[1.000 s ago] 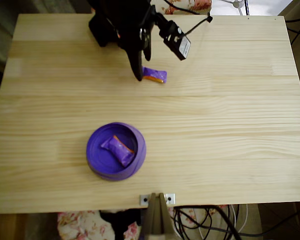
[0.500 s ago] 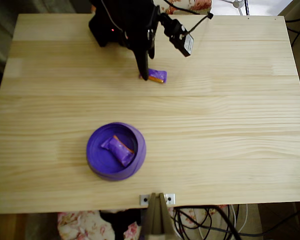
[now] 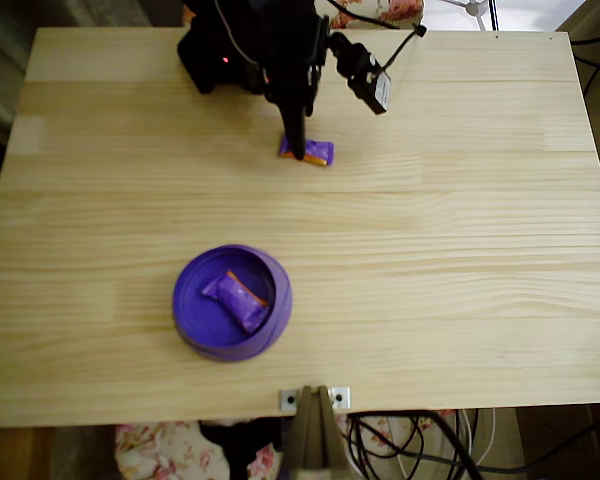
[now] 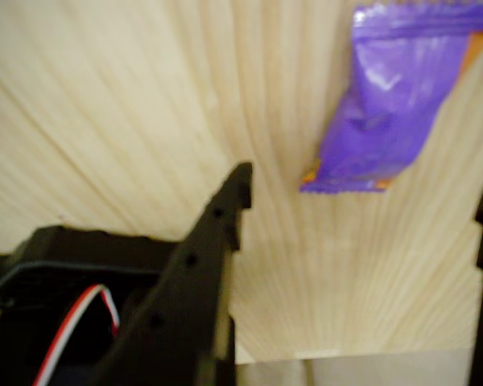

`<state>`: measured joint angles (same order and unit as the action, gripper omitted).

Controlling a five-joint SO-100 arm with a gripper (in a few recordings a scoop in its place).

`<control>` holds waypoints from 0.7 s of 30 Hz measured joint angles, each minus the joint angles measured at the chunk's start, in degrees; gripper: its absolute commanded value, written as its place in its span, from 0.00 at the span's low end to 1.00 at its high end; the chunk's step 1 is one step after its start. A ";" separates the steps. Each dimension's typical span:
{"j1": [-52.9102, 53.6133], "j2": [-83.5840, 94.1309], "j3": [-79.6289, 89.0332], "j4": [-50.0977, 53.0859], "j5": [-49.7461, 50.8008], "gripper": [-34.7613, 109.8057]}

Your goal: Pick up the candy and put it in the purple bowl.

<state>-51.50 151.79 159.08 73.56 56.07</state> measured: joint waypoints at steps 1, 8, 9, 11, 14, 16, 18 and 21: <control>0.35 -1.23 0.00 -0.44 0.00 0.59; 1.23 -6.59 0.00 -3.34 0.00 0.59; 1.41 -7.12 0.00 -3.60 0.00 0.59; 1.23 -8.17 0.00 -4.57 -0.26 0.59; 2.37 -10.20 0.00 -6.15 -0.97 0.57; 3.34 -11.43 0.00 -7.29 -1.05 0.56; 4.13 -11.78 0.00 -7.82 -1.76 0.55; 4.48 -12.57 -0.18 -8.17 -1.85 0.53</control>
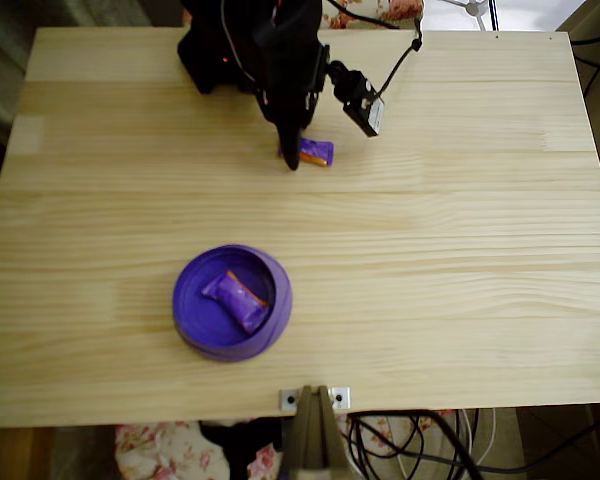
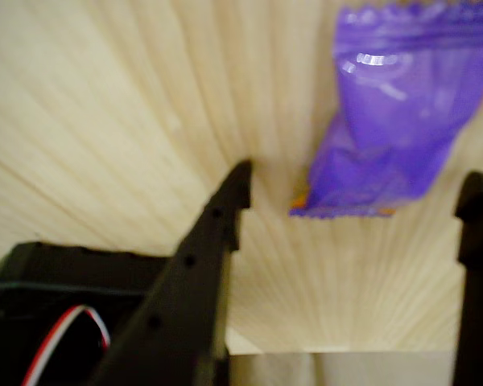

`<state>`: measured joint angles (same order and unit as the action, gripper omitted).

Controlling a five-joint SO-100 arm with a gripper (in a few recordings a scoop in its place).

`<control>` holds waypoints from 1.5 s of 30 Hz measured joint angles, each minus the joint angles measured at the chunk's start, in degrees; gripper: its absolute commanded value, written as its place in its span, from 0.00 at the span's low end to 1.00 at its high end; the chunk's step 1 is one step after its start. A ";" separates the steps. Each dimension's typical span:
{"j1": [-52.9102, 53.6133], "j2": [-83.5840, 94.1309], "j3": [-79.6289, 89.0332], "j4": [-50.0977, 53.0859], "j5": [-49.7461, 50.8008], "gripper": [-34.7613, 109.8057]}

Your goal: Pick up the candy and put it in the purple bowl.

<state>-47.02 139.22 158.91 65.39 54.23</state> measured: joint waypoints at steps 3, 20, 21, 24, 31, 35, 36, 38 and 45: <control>-0.09 -2.46 -0.88 -0.62 -0.79 0.46; 3.34 -6.94 -3.43 -3.16 -5.01 0.32; 3.60 -7.12 -3.69 -3.25 -5.45 0.31; 4.22 -7.21 -3.96 -3.43 -5.98 0.30; 5.54 -7.29 -4.57 -3.34 -5.98 0.24; 6.77 -7.29 -6.24 -1.85 -7.29 0.24; 7.21 -7.29 -7.21 -1.23 -8.00 0.24; 8.53 -7.29 -9.23 0.00 -9.14 0.24; 15.21 -8.26 -18.19 2.37 -14.85 0.24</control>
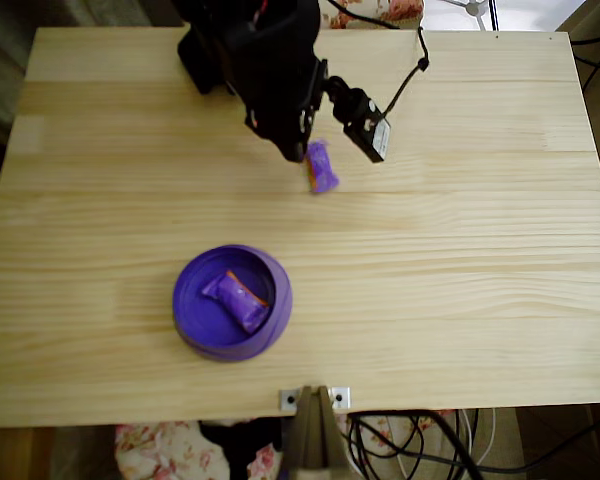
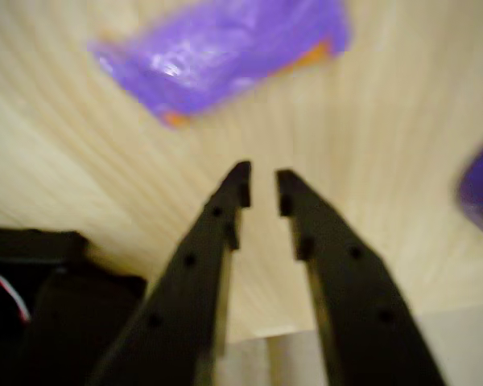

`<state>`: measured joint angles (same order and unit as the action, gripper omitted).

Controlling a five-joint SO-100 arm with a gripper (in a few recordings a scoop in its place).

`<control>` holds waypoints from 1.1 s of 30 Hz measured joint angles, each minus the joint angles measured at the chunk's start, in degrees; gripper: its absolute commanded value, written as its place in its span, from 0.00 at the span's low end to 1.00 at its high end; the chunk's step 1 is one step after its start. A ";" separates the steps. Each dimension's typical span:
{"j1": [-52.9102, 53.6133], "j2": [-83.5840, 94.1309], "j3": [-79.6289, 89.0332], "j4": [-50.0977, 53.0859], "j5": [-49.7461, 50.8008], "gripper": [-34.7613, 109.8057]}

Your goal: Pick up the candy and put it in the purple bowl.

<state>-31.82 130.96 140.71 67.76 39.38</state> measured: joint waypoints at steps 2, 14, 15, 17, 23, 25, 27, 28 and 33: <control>1.93 -1.67 -2.72 0.09 -1.23 0.24; 3.43 -9.23 -10.28 10.20 3.60 0.24; 2.46 -9.32 -10.46 11.78 6.24 0.24; 0.35 -9.32 -10.55 13.45 11.69 0.24; -1.05 -5.36 -10.81 17.75 22.68 0.24; -1.05 -5.10 -11.07 18.72 25.93 0.24; -1.05 -5.19 -11.34 20.48 29.71 0.24; -1.05 -5.19 -11.51 21.62 31.38 0.24; -2.02 -7.65 -14.33 26.81 37.88 0.24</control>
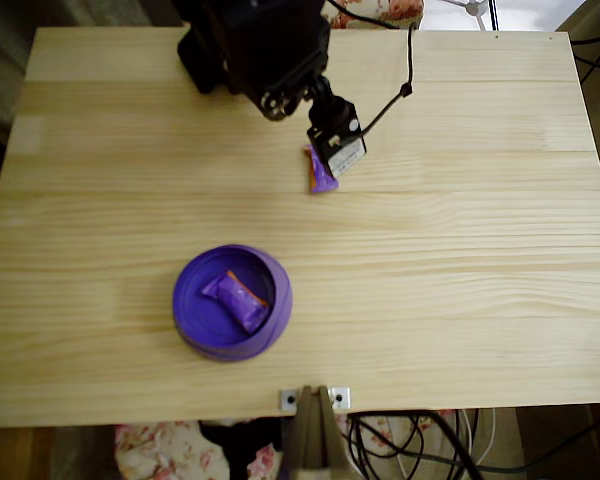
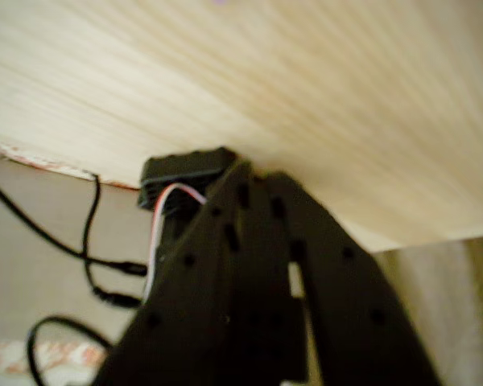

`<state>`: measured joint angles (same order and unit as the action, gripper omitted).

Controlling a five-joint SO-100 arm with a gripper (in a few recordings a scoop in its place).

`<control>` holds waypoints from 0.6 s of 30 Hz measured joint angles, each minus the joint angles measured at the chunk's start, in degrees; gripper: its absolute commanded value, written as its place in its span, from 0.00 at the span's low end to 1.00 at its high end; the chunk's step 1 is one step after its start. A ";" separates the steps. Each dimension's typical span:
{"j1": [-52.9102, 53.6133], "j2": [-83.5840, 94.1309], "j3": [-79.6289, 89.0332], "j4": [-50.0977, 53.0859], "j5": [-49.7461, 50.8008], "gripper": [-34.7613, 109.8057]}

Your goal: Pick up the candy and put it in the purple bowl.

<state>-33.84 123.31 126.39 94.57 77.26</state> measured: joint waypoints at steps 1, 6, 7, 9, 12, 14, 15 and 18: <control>0.00 -1.14 -1.14 1.41 0.44 0.24; 1.49 -4.04 -6.24 3.96 2.37 0.24; 1.76 -4.04 -6.68 3.87 3.52 0.24; 2.20 -4.04 -6.94 3.52 6.77 0.24; 2.20 -4.04 -7.03 3.25 14.77 0.24; 1.14 -4.66 -7.29 3.08 20.48 0.24; 0.53 -5.36 -7.65 2.81 23.38 0.24; -2.29 -7.73 -8.26 2.11 32.70 0.26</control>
<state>-36.12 115.58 118.12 96.68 109.95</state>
